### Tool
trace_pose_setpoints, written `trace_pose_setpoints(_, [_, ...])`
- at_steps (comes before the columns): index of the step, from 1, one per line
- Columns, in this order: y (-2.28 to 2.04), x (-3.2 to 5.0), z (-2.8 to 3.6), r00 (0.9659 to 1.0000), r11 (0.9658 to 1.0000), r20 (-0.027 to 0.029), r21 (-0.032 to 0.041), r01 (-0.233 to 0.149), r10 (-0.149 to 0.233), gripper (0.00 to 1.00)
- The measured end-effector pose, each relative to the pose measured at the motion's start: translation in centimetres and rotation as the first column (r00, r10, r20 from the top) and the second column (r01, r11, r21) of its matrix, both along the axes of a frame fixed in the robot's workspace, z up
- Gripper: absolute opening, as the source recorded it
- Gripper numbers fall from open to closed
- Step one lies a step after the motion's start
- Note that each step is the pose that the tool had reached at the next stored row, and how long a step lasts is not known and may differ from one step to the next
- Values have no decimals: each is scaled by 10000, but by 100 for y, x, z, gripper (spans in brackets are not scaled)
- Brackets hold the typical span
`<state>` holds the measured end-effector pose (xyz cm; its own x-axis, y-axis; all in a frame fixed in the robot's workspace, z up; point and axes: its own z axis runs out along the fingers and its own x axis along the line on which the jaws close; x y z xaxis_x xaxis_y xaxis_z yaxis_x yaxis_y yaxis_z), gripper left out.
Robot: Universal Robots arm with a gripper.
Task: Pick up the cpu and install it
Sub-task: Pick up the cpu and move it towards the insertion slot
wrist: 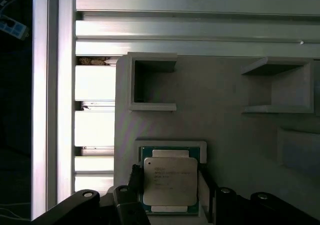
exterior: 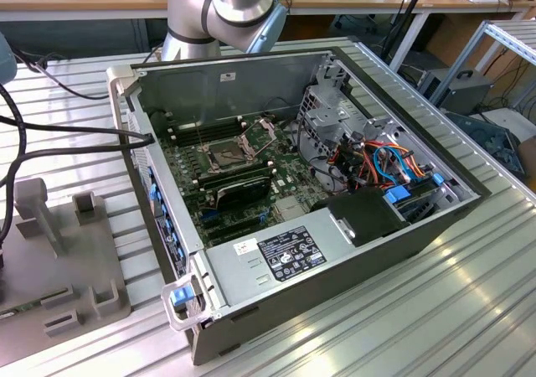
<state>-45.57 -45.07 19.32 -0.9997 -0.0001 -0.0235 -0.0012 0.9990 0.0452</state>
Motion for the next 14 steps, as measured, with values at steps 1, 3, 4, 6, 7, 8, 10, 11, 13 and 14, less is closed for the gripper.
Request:
trace_pose_setpoints(1, [0, 0, 0, 10000, 10000, 0, 0, 0, 0, 54])
trace_pose_setpoints(3, [0, 0, 0, 10000, 10000, 0, 0, 0, 0, 54])
trace_pose_setpoints(4, [0, 0, 0, 10000, 10000, 0, 0, 0, 0, 54])
trace_pose_setpoints(6, [0, 0, -1, 10000, 10000, 0, 0, 0, 0, 54])
trace_pose_setpoints(7, [0, 0, -1, 10000, 10000, 0, 0, 0, 0, 54])
trace_pose_setpoints(8, [0, 0, -1, 10000, 10000, 1, 1, 0, 0, 54])
trace_pose_setpoints(10, [0, 0, -1, 10000, 10000, 1, 0, 0, 0, 54])
trace_pose_setpoints(11, [0, 0, -1, 10000, 10000, 1, 0, 0, 0, 54])
trace_pose_setpoints(13, [0, 1, 4, 10000, 10000, 7, 2, 0, 0, 54])
trace_pose_setpoints(14, [0, 1, 13, 10000, 10000, 7, 1, -1, 1, 54])
